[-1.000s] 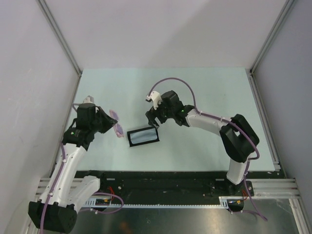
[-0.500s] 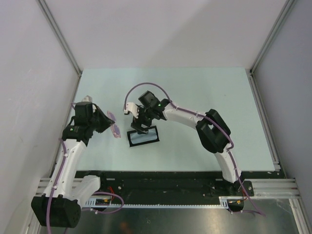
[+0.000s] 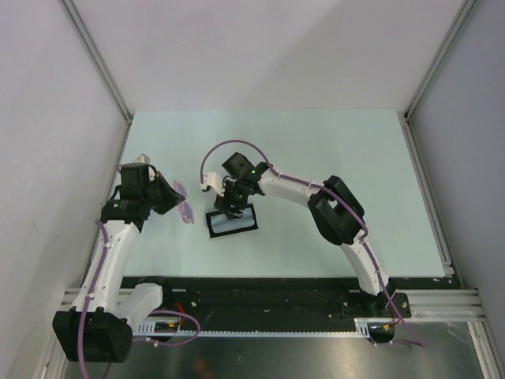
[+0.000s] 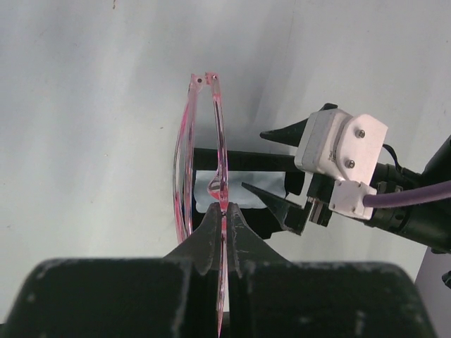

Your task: Organize the sunglasses

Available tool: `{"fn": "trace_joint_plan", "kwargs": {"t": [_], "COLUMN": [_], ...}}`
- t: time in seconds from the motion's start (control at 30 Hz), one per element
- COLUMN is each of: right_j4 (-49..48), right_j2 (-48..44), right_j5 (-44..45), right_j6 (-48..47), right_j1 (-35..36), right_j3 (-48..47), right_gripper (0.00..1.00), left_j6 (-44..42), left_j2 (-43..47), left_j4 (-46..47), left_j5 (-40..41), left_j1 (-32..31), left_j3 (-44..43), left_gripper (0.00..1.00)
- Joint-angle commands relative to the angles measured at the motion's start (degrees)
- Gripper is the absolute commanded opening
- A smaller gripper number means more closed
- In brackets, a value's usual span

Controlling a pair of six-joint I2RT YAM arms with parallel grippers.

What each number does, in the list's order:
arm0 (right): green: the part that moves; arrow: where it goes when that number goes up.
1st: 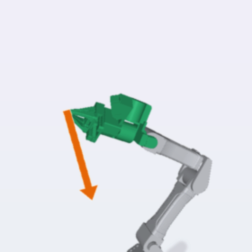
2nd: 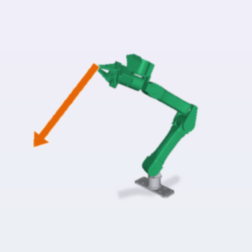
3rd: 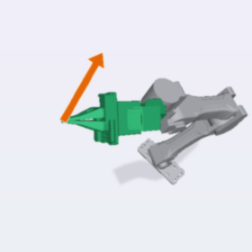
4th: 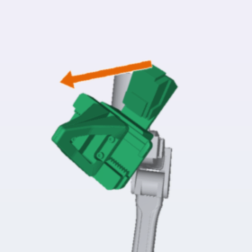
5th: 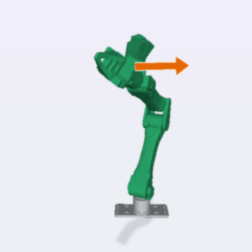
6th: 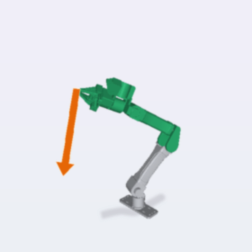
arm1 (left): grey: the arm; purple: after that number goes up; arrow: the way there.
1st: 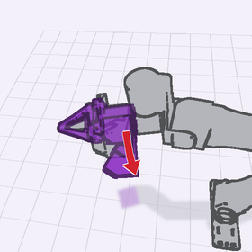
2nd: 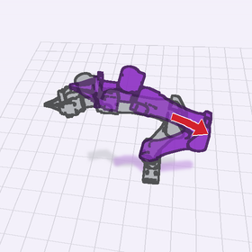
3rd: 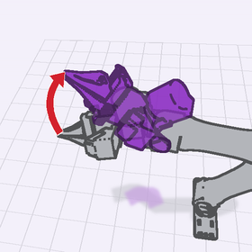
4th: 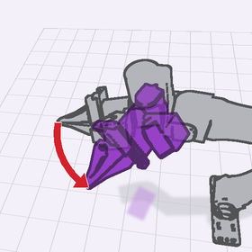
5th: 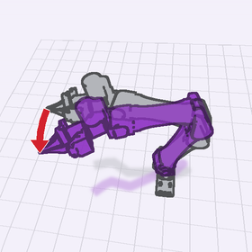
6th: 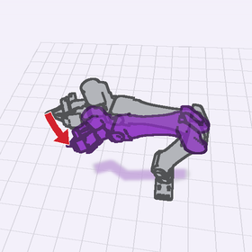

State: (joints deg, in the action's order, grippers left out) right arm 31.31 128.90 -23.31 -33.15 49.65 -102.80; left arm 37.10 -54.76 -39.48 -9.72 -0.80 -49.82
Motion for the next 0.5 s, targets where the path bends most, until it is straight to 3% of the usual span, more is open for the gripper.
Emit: {"fn": "trace_joint_plan", "kwargs": {"t": [0.0, 0.1, 0.47], "right_j4": [-2.5, -3.3, -6.5], "right_j2": [0.6, 0.1, -2.6], "right_j5": [2.0, 3.0, 8.1], "right_j6": [0.4, 1.1, 2.1], "right_j1": [0.1, 0.3, 1.4], "right_j3": [-2.4, -1.4, 2.8], "right_gripper": [0.63, 0.56, 0.43], "left_j6": [-1.4, -1.6, -2.0], "left_j2": [-0.2, -0.4, -1.1], "left_j4": [0.7, 0.7, 0.9], "left_j5": [-1.3, -1.4, -1.2], "left_j1": [0.6, 0.6, 0.6], "left_j3": [-3.1, -3.1, -2.7], "left_gripper": [0.00, 0.00, 0.00]}}
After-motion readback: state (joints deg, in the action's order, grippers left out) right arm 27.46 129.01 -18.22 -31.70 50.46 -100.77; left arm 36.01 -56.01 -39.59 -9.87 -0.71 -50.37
